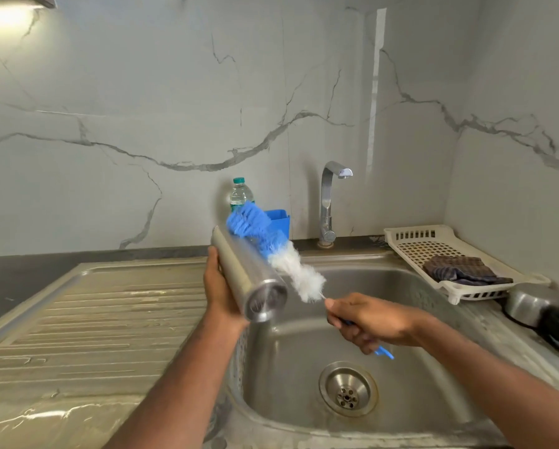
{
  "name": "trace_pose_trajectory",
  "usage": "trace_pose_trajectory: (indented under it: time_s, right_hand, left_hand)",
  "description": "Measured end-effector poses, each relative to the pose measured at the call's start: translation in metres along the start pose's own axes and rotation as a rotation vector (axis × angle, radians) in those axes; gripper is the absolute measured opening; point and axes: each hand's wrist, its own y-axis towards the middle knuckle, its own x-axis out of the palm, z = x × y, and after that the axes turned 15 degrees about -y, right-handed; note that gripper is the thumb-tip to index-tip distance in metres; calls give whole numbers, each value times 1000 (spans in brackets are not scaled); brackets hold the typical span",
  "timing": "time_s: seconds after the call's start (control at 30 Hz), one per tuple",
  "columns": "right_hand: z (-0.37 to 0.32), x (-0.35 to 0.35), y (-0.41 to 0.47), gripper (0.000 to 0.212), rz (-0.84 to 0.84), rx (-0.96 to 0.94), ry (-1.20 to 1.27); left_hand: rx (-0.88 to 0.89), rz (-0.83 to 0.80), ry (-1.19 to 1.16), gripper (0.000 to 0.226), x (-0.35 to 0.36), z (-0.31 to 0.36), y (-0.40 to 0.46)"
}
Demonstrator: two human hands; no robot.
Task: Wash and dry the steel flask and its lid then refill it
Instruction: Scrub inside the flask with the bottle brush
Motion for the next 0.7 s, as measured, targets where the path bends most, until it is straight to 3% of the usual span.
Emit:
trace_pose_trajectory:
  time_s: [0.13,0.37,0.53,0.7]
  right_hand:
    - [4,-18,-19,42,-146,40,49]
    - [-15,2,7,41,203,-17,-72]
    - [0,-12,-5,44,284,-124,-266]
    - [7,-29,-11,47,382,-149,-398]
  left_hand:
    - [11,25,-105,68,-1,4,0]
    - [-70,-30,87,70,6,-18,-6]
    - [110,94,-26,65,-2,6,6]
    - [291,231,85,53,-6,16,7]
